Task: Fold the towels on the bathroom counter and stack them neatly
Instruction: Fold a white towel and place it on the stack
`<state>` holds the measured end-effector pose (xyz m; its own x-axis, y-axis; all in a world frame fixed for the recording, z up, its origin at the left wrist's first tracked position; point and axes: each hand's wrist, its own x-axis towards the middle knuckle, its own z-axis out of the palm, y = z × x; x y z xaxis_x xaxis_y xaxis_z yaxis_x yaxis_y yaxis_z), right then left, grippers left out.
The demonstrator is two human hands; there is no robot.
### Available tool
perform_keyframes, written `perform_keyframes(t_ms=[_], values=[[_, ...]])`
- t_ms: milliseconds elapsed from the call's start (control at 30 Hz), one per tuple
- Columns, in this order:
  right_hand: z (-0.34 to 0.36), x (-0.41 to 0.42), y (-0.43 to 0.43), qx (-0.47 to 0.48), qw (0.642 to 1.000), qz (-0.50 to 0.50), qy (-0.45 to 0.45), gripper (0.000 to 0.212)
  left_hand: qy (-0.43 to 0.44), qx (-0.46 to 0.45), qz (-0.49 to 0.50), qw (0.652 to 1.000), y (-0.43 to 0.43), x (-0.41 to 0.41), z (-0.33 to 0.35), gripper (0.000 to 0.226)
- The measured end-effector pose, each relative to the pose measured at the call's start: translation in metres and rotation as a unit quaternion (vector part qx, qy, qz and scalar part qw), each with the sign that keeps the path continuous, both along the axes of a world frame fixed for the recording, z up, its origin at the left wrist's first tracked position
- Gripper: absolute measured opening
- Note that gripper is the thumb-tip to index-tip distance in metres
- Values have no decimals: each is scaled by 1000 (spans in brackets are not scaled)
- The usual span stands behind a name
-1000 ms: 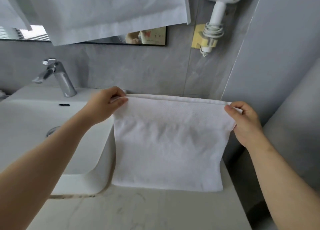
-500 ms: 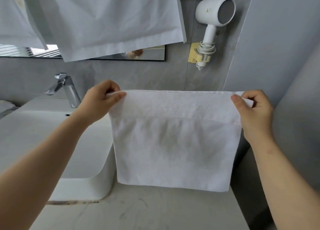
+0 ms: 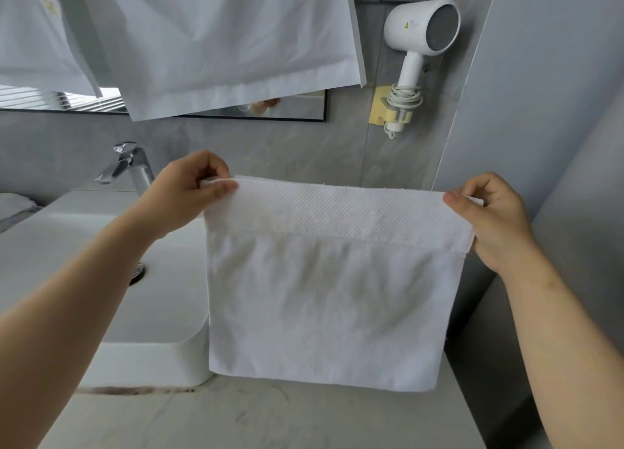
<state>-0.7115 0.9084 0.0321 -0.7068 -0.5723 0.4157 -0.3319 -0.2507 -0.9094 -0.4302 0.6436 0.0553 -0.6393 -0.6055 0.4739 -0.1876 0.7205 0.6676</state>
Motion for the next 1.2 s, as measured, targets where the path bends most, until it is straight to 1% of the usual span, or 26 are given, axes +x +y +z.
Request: perform_keyframes(t_ms=[100, 167, 200, 267, 333, 400, 467, 500, 567, 633, 667, 733, 800, 933, 1000, 1067, 1100, 1133, 1200], values=[[1, -1, -2, 55, 996, -34, 56, 32, -38, -16, 0, 999, 0, 2, -1, 33], [1, -1, 0, 114, 987, -23, 107, 33, -75, -22, -5, 997, 1, 3, 1, 41], [3, -1, 1, 145, 981, -12, 127, 31, -95, -33, -2, 995, 2, 2, 2, 39], [5, -1, 3, 201, 968, 0, 149, 26, -121, -58, 14, 991, 4, 0, 5, 31], [8, -1, 3, 226, 963, -7, 146, 20, -117, -76, 39, 989, 5, -6, 7, 15], [10, -2, 0, 215, 962, -54, 159, 18, -101, -85, 69, 989, 6, -14, 9, 6], [11, -2, -4, 173, 957, -127, 195, 19, -67, -106, 93, 988, 8, -21, 8, 11], [11, -1, -4, 141, 955, -154, 210, 19, -36, -120, 104, 987, 9, -24, 6, 14], [12, -1, -4, 85, 955, -173, 226, 15, 29, -137, 119, 983, 13, -26, 4, 15], [11, -3, -3, 56, 960, -170, 217, 15, 68, -129, 114, 983, 17, -26, 2, 12], [10, -3, -2, 47, 966, -159, 200, 20, 77, -117, 100, 985, 17, -25, 0, 13], [10, -1, 1, 33, 977, -127, 166, 33, 84, -81, 60, 991, 15, -22, -4, 28], [8, 1, 6, 35, 984, -94, 148, 44, 87, -24, 20, 996, 13, -17, -9, 27], [-6, 4, 16, 70, 990, -56, 105, 43, 70, 63, -59, 994, 14, -5, -26, 41], [-14, 8, 22, 95, 991, -49, 82, 36, 56, 121, -87, 987, 17, 0, -35, 39], [-22, 12, 28, 109, 991, -49, 51, 29, 46, 177, -101, 978, 20, 5, -42, 30], [-26, 15, 31, 116, 991, -53, 37, 29, 39, 196, -107, 974, 20, 8, -46, 21], [-30, 19, 34, 125, 990, -59, 24, 32, 33, 213, -114, 970, 22, 11, -49, 16], [-37, 26, 41, 141, 988, -64, -4, 42, 24, 241, -134, 961, 25, 16, -55, 18]])
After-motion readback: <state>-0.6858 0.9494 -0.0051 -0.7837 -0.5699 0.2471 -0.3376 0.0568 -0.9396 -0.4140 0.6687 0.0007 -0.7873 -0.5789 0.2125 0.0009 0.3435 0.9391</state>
